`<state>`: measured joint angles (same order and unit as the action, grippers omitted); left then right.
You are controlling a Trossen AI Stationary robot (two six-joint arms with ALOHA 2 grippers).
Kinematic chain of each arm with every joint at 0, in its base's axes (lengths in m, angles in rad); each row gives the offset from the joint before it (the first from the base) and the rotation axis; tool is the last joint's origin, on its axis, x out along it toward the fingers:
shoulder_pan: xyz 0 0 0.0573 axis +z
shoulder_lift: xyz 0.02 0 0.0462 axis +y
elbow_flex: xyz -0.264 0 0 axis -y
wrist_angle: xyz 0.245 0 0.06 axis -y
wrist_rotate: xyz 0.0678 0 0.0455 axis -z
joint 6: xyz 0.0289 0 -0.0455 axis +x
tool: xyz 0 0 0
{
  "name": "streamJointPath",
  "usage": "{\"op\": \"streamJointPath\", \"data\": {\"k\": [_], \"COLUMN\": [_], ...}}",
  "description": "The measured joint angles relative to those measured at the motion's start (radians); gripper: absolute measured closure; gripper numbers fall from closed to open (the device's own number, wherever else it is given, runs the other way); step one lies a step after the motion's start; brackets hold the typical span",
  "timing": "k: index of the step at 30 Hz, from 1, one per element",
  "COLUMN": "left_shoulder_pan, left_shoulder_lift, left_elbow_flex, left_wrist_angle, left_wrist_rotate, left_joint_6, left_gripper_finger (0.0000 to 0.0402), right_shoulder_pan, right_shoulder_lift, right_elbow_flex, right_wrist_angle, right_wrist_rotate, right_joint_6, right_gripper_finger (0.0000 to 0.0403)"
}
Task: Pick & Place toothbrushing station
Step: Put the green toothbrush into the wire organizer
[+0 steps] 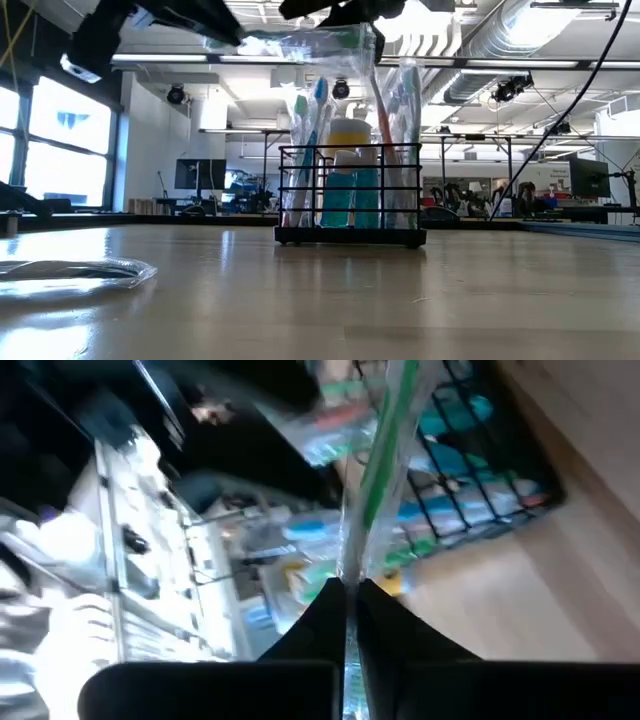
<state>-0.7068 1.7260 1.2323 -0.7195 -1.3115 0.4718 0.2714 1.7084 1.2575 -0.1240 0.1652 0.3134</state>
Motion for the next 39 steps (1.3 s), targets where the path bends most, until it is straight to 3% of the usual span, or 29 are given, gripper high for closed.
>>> {"op": "streamJointPath", "data": {"k": [9,29,34,39], "left_shoulder_pan": [0.006,0.046,0.046,0.046], "left_shoulder_lift": [0.014,0.014,0.014,0.014], "left_elbow_flex": [-0.002,0.000,0.000,0.000], "left_wrist_angle": [0.308,0.383,0.381,0.380], "left_wrist_rotate": [-0.124,-0.137,-0.132,-0.093], "left_joint_6": [0.427,0.440,0.445,0.448], "left_gripper_finger": [0.0399,0.0398,0.0398,0.0398], "right_shoulder_pan": [-0.005,-0.007,-0.010,-0.009], "right_shoulder_lift": [0.000,-0.001,-0.001,-0.001], "right_elbow_flex": [0.000,0.000,0.000,0.000], "right_wrist_angle": [0.017,0.024,0.024,0.005], "right_wrist_rotate": [-0.004,-0.027,-0.033,-0.041], "right_joint_6": [-0.003,-0.028,-0.053,-0.071], "right_gripper_finger": [0.0163,0.0166,0.0213,0.0317]}}
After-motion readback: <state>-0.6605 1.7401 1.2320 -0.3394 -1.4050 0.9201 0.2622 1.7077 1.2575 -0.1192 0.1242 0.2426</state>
